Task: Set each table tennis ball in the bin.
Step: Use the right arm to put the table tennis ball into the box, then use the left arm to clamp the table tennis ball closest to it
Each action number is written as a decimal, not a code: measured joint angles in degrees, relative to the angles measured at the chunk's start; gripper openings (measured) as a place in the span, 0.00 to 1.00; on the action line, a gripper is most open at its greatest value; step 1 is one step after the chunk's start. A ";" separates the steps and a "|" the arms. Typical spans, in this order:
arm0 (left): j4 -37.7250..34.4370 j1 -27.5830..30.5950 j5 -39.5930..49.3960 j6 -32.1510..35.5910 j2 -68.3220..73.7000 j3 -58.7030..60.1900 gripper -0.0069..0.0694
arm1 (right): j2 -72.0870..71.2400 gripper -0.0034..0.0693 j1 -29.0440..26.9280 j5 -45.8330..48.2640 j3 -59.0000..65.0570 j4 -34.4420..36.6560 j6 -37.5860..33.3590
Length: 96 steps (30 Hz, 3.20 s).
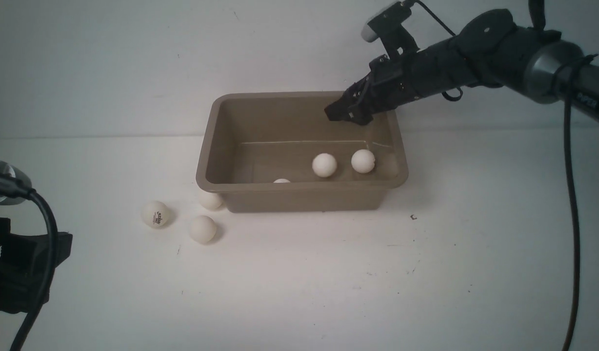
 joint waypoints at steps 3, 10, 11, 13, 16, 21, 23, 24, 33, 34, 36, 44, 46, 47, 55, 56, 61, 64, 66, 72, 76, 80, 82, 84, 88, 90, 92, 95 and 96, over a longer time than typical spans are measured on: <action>-2.31 0.00 -0.33 0.81 0.00 0.00 0.72 | -1.33 0.76 0.00 -2.28 -0.05 0.19 -0.79; -4.93 0.00 -1.06 10.84 4.73 0.00 0.72 | -11.35 0.76 -0.58 -2.04 -0.61 -2.04 -1.10; -4.93 0.00 -1.15 11.22 5.24 0.00 0.72 | -11.67 0.76 -0.63 -1.89 -0.61 -2.23 -1.10; -4.87 0.00 -2.79 11.90 8.88 -0.19 0.72 | -15.53 0.76 -0.76 0.71 -0.61 -4.91 -0.42; -4.76 0.00 -3.29 11.75 13.16 -1.89 0.72 | -18.79 0.76 -0.81 3.80 -0.61 -7.17 0.94; -4.61 0.00 -1.17 11.03 20.17 -9.29 0.72 | -23.00 0.76 -0.81 8.76 -0.61 -10.17 3.09; -3.96 0.00 1.60 10.98 22.55 -13.23 0.72 | -23.89 0.76 -0.81 10.00 -0.61 -11.00 3.64; -2.73 0.00 4.52 10.98 25.23 -17.96 0.72 | -24.37 0.76 -0.81 11.00 -0.61 -11.67 4.31; -1.05 0.13 11.79 20.70 35.99 -32.11 0.72 | -24.50 0.76 -0.88 12.63 -0.61 -14.03 6.86; -1.46 0.61 11.79 21.88 37.50 -32.93 0.72 | -24.50 0.76 -0.93 12.91 -0.61 -14.09 6.99; -2.13 1.74 11.79 22.83 39.70 -33.74 0.72 | -24.50 0.76 -1.06 13.03 -0.61 -14.21 7.17; -19.63 9.39 12.55 34.44 53.26 -34.59 0.72 | -24.50 0.76 -1.44 13.15 -0.61 -14.24 7.34; -23.44 10.20 13.56 37.90 55.59 -34.66 0.72 | -24.50 0.76 -1.44 13.15 -0.61 -14.24 7.34; -26.14 10.73 14.53 40.27 57.96 -34.66 0.72 | -24.50 0.76 -1.50 13.15 -0.61 -14.24 7.34; -27.63 10.90 12.27 43.36 67.12 -35.02 0.72 | -24.50 0.76 -1.50 13.15 -0.61 -14.30 7.34; -27.56 10.90 12.00 43.41 67.81 -35.36 0.72 | -24.50 0.76 -1.50 13.15 -0.61 -14.30 7.34; -27.44 10.90 10.92 43.41 70.68 -38.12 0.75 | -24.50 0.76 -1.50 13.39 -0.61 -14.30 7.34; -27.44 10.90 10.77 43.41 72.02 -39.56 0.77 | -24.50 0.76 -1.50 13.39 -0.61 -14.30 7.34; -27.44 10.90 10.41 43.41 72.89 -40.15 0.77 | -24.50 0.76 -1.50 13.39 -0.61 -14.30 7.34; -26.77 10.80 10.12 43.41 75.23 -40.35 0.77 | -24.50 0.76 -1.50 13.39 -0.61 -14.30 7.34; -26.75 10.03 9.93 43.41 76.41 -40.40 0.77 | -24.50 0.76 -1.50 13.39 -0.61 -14.30 7.34; -26.63 8.12 8.18 43.41 78.07 -40.40 0.77 | -24.50 0.76 -1.50 13.39 -0.61 -14.30 7.34; -26.56 7.13 6.70 43.41 78.59 -40.40 0.77 | -24.44 0.76 -1.50 13.63 -0.61 -14.30 7.34; -26.57 6.55 5.30 43.41 78.76 -40.40 0.77 | -24.44 0.76 -1.54 14.03 -0.61 -14.25 7.34; -26.37 5.78 3.00 43.41 78.76 -40.40 0.74 | -24.44 0.76 -1.54 14.78 -0.61 -14.25 7.34; -26.14 5.73 2.87 43.35 78.76 -40.40 0.70 | -24.44 0.76 -1.54 14.84 -0.61 -14.25 7.34; -25.47 5.73 2.81 43.05 78.76 -40.45 0.66 | -24.44 0.76 -1.54 14.88 -0.61 -14.25 7.34; -24.63 5.73 3.17 41.93 78.76 -40.45 0.62 | -24.40 0.76 -1.54 14.88 -0.61 -14.25 7.34; -24.05 5.73 3.67 41.43 78.76 -40.45 0.61 | -24.40 0.76 -1.54 14.88 -0.61 -14.25 7.34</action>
